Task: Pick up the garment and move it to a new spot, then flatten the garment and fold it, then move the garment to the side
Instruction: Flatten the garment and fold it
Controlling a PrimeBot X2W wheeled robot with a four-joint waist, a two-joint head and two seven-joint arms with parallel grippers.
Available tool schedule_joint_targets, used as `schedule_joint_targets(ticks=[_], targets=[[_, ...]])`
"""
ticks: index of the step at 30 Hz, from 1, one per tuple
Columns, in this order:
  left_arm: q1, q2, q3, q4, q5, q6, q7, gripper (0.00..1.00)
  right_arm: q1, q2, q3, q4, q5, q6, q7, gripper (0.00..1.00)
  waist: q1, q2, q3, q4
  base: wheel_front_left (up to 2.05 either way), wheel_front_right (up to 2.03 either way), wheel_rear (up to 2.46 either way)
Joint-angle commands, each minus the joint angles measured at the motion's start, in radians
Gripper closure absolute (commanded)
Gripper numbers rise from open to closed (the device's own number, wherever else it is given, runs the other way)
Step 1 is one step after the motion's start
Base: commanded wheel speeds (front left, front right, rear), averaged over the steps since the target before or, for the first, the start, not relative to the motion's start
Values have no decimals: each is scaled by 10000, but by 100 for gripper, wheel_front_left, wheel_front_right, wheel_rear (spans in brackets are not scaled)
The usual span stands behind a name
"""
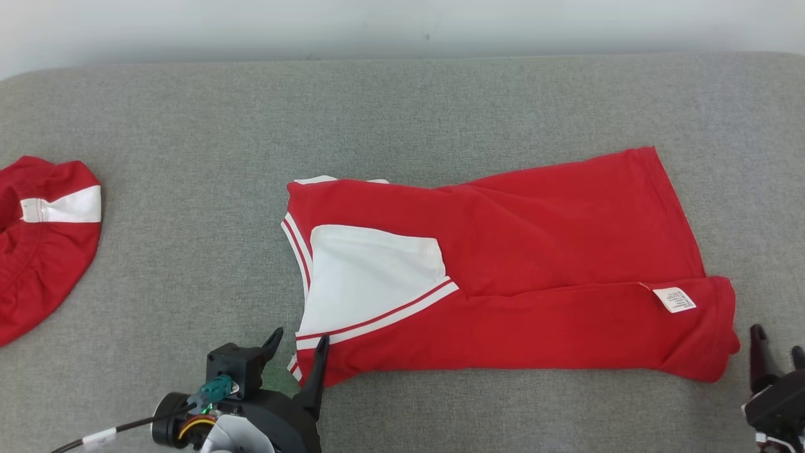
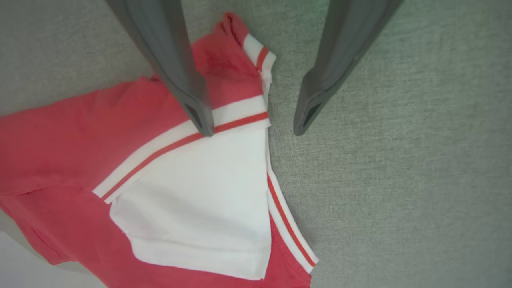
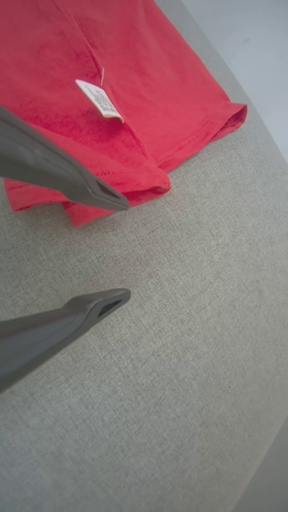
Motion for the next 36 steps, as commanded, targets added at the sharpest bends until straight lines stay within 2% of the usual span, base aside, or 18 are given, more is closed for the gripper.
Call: schedule_joint_targets(ticks=[1, 7, 13, 14, 16, 21, 29, 30, 31, 32, 36], targets=[[167, -35, -15, 43, -27, 200, 231, 0, -113, 27, 87, 173, -88, -25, 110, 0, 1, -1, 20, -13, 0, 0, 0], [320, -66, -132, 23, -199, 742, 1058, 0, -330, 26, 332, 707, -271, -25, 278, 0, 1, -1, 84, -48, 0, 0, 0], [427, -22, -113, -50, -308, 1079, 1469, 0, -433, 24, 523, 800, -248, -25, 235, 0, 1, -1, 118, -62, 0, 0, 0], [459, -7, -134, -44, -387, 1076, 1587, 8, -441, 27, 597, 799, -286, -25, 286, 0, 1, -1, 126, -71, 0, 0, 0], [578, 25, -272, -62, -562, 1012, 2005, 100, -494, 26, 778, 822, -313, -25, 523, 0, 1, -1, 142, -92, 0, 0, 0], [716, 84, -390, -235, -747, 863, 2361, 100, -570, 29, 764, 892, -474, -25, 1206, 0, 1, -1, 152, -79, 0, 0, 0], [600, 216, -265, -398, -798, 808, 2231, 100, -1083, 54, 1023, 1271, -495, -23, 1880, 0, 1, -1, 265, -1, 0, 0, 0], [577, 226, -265, -401, -802, 805, 2242, 100, -1111, 64, 1133, 1318, -520, -23, 2040, 13, 1, -1, 273, 17, 0, 0, 0], [553, 235, -266, -405, -814, 798, 2262, 100, -1125, 75, 1250, 1314, -542, -14, 2183, 69, 1, -1, 278, 35, 0, 0, 0], [547, 250, -262, -423, -833, 811, 2282, 100, -1124, 84, 1347, 1261, -562, 0, 2283, 100, 1, -1, 278, 53, 0, 0, 0], [724, 280, -263, -677, -988, 669, 2312, 100, -893, 55, 1321, 755, -511, -2, 2411, 100, 1, -1, 195, 124, 0, 0, 0]])
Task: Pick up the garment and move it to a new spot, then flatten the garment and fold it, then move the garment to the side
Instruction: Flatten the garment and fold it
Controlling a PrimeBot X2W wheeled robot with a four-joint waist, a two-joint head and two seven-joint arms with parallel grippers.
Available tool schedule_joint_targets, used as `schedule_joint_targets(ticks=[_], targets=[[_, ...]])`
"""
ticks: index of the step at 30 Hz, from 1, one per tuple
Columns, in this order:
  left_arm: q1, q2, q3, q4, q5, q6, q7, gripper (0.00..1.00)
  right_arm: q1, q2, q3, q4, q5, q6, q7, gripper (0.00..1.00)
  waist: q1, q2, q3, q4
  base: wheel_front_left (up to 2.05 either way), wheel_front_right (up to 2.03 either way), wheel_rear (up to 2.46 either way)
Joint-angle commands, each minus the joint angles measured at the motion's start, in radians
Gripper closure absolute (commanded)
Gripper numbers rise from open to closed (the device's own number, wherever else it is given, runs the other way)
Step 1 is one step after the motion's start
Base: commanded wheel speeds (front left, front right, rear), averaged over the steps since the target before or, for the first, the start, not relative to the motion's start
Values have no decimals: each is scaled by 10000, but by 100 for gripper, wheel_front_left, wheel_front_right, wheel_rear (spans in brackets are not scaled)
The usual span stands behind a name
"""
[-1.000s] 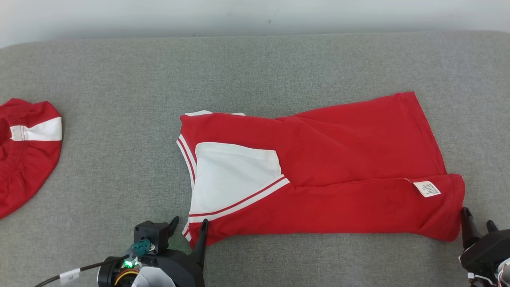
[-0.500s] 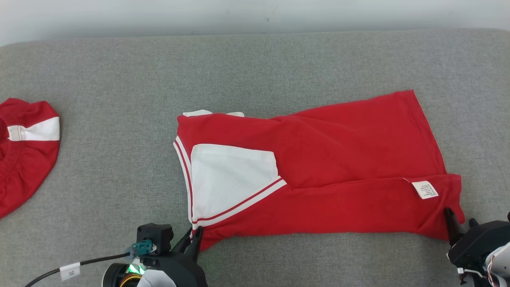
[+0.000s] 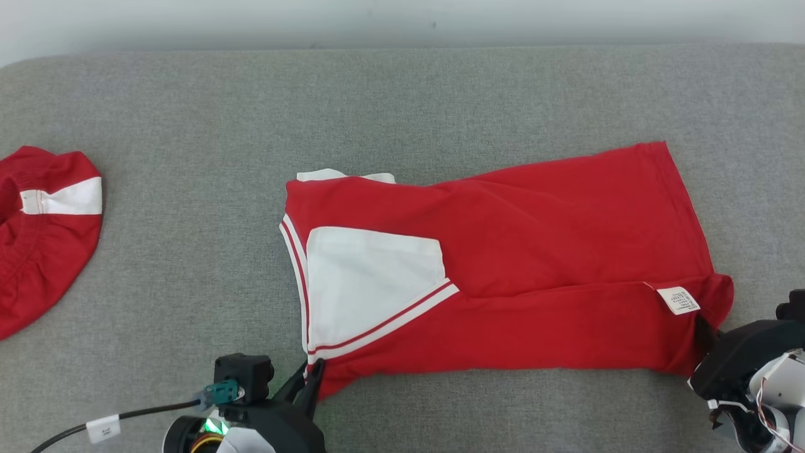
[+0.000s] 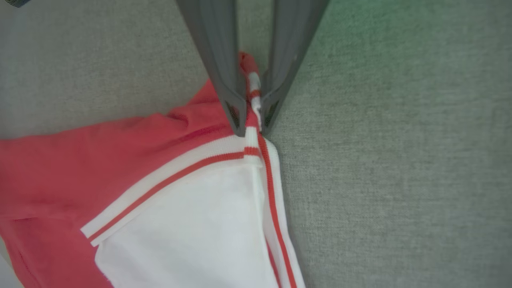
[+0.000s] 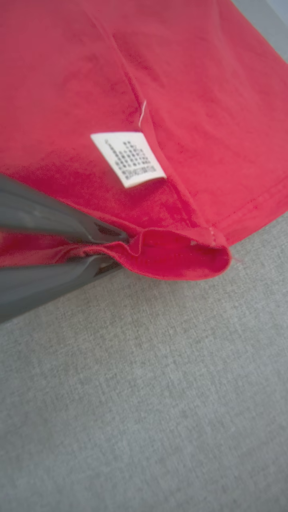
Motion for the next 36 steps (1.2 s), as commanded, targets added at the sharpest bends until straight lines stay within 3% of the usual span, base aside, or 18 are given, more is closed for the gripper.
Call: schedule_joint_targets(ticks=[1, 11, 23, 24, 25, 26, 27, 36], targets=[[369, 137, -12, 16, -143, -3, 103, 100, 263, 53, -26, -105, 64, 27, 28, 100, -1, 0, -62, 22, 0, 0, 0], [1383, 1030, 87, -1499, -600, 336, 761, 100, 2025, 41, -677, -1651, 1059, 24, 781, 100, -1, 0, -394, -61, 0, 0, 0], [2484, 1657, 269, -2599, -959, 1436, 1420, 100, 3171, 35, -464, -1021, 1956, 15, -16, 100, -1, 0, -595, -183, 0, 0, 0], [2488, 1648, 305, -2615, -940, 1491, 1380, 100, 3134, 34, -491, -922, 1946, 15, -170, 69, -1, 0, -599, -182, 0, 0, 0], [2493, 1663, 286, -2624, -898, 1529, 1399, 100, 3082, 35, -519, -815, 1952, 1, -294, 0, -1, 0, -606, -184, 0, 0, 0], [2502, 1659, 281, -2635, -876, 1564, 1390, 19, 3036, 34, -508, -718, 1929, -1, -391, 0, -1, 0, -615, -183, 0, 0, 0], [2526, 1637, 309, -2623, -879, 1628, 1368, 0, 2991, 35, -488, -653, 1907, 1, -475, 0, -1, 0, -626, -181, 0, 0, 0], [2648, 1813, 776, -2857, -865, 2226, 1098, 0, 2722, 44, -920, -1161, 1425, 4, -617, 0, -1, 0, -818, -191, 0, 0, 0]])
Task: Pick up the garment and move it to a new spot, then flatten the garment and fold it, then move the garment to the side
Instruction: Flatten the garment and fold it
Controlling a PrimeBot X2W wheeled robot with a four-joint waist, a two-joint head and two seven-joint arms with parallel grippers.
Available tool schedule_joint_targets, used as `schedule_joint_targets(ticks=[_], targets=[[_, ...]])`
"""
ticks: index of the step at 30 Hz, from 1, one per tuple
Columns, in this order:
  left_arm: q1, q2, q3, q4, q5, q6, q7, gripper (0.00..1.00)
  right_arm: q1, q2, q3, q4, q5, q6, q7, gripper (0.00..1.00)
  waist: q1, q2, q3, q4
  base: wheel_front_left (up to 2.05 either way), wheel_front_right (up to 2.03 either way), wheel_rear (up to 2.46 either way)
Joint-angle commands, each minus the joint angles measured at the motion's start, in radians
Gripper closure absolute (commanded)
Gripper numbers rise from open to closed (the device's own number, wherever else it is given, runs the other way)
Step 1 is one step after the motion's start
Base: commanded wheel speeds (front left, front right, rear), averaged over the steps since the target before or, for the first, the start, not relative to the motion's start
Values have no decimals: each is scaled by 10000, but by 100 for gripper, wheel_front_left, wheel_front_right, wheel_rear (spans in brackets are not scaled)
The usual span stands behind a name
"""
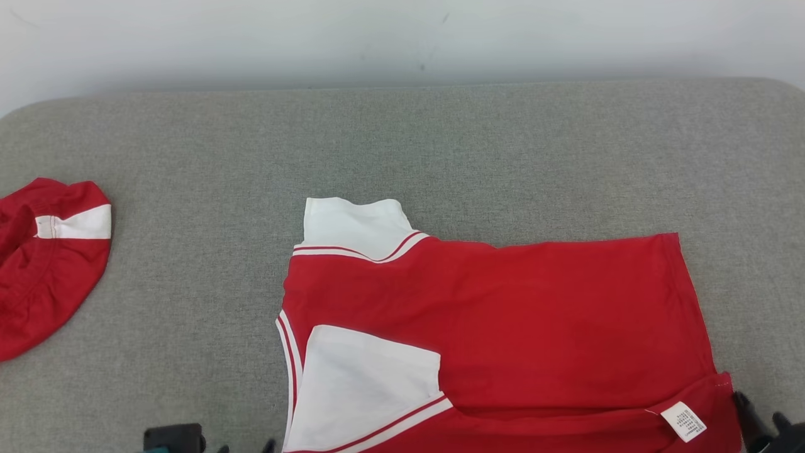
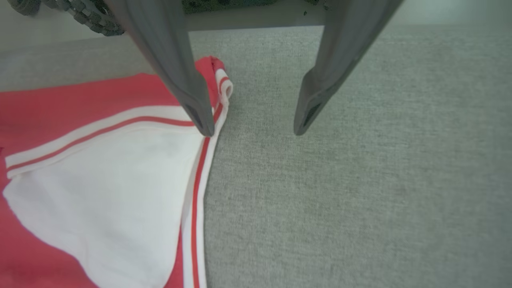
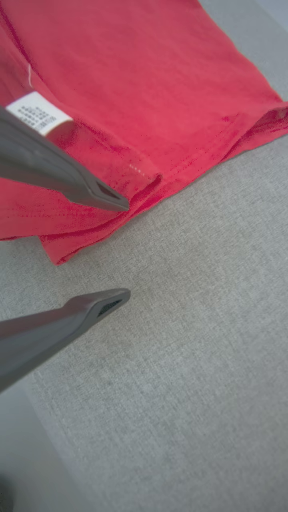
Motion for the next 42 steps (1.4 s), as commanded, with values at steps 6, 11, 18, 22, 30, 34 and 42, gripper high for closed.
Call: schedule_joint_targets(ticks=[6, 11, 18, 22, 30, 34, 42], targets=[[-877, 179, 444, -90, 538, -513, -932, 0, -763, 18, 75, -1203, -549, -25, 562, 0, 0, 0, -68, -29, 0, 0, 0], [-2375, -68, 589, 506, 943, -1125, -1332, 0, -1765, 19, 727, -1766, -1294, -25, 1341, 0, 0, 0, 19, -151, 0, 0, 0], [-4597, -506, 643, 1986, 1011, -2109, -1260, 0, -3606, 18, 1670, -1156, -2107, -25, 2125, 0, 0, 0, 523, -429, 0, 0, 0], [-5781, -584, 442, 3133, 1060, -2680, -704, 0, -4647, -66, 2308, -651, -2519, -25, 2368, 0, 0, 0, 927, -724, 0, 0, 0], [-7519, -820, -114, 4864, 1272, -3613, 295, 0, -5973, -299, 3002, 334, -2735, -25, 2473, 0, 0, 0, 1590, -1114, 0, 0, 0], [-8101, -925, -179, 5628, 1305, -3759, 545, 0, -6416, -384, 3206, 713, -2759, -25, 2377, 0, 0, 0, 1898, -1257, 0, 0, 0], [-8942, -1040, -370, 6689, 1375, -3894, 1136, 0, -6984, -431, 3484, 1274, -2629, -25, 2001, 0, 0, 0, 2449, -1374, 0, 0, 0]])
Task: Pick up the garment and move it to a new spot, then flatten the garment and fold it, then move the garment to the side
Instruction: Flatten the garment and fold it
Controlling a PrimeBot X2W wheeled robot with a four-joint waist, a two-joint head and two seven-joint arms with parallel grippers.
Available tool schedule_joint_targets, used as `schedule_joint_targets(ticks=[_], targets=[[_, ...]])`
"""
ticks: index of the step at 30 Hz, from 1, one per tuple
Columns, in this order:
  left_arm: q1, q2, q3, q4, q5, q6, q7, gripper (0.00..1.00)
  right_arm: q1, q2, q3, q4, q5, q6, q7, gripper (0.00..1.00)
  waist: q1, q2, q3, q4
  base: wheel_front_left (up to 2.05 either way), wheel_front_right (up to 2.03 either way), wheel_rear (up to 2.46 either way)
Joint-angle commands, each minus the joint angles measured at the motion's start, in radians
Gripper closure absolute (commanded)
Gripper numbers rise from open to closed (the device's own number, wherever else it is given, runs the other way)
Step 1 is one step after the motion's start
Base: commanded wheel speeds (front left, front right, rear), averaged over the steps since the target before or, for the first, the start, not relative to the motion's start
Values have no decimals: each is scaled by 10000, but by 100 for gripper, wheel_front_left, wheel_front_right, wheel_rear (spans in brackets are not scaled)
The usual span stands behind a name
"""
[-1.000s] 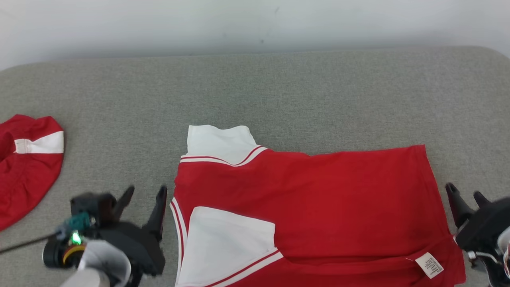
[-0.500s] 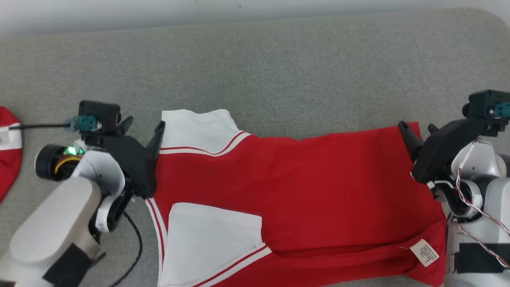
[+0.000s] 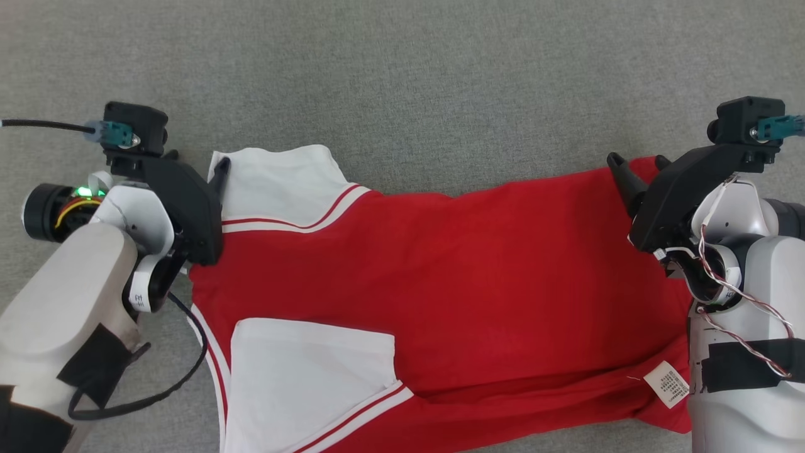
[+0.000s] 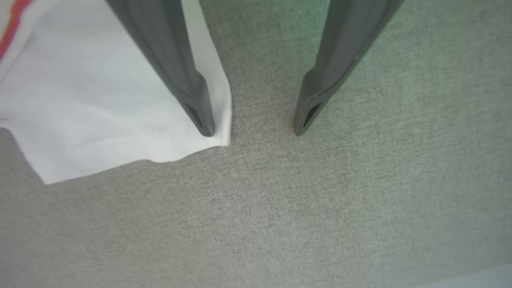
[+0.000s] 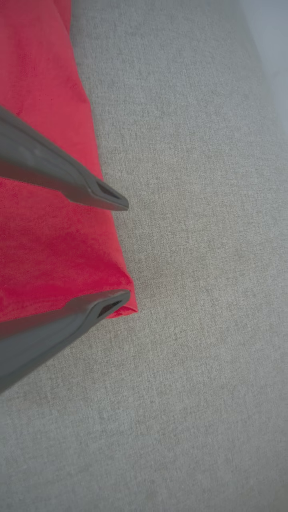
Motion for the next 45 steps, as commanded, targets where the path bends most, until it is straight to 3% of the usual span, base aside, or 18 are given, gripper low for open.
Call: schedule_joint_targets(ticks=[1, 14, 15, 16, 17, 18, 36, 45], targets=[[-98, -39, -68, 100, 79, 33, 170, 0, -96, -58, 36, 27, 67, -25, -91, 0, -2, -1, 117, -53, 0, 0, 0], [-34, -176, -457, -531, -266, -186, 1331, 0, -189, -206, 124, 109, 148, -25, -211, 0, -2, -1, 167, 59, 0, 0, 0], [-69, -153, -493, -562, -177, -163, 1301, 4, -208, -201, 142, 119, 156, -25, -215, 0, -2, -1, 182, 56, 0, 0, 0], [-89, -126, -542, -565, -120, -134, 1293, 39, -232, -195, 179, 134, 169, -25, -205, 0, -2, -1, 199, 44, 0, 0, 0], [-98, -120, -562, -552, -96, -109, 1286, 53, -262, -203, 216, 148, 160, -25, -180, 0, -2, -1, 220, 29, 0, 0, 0], [-115, -113, -562, -542, -75, -89, 1262, 100, -290, -227, 248, 165, 111, -25, -144, 0, -2, -1, 243, 13, 0, 0, 0], [-259, 363, -409, -912, -239, 11, 1416, 100, -617, -782, -192, 343, -1386, -25, 1157, 0, -2, -1, 470, 179, 0, 0, 0], [-290, 384, -436, -1146, -250, 53, 1414, 100, -592, -1102, 298, 450, -1058, -25, 1666, 0, -2, -1, 575, 205, 0, 0, 0]])
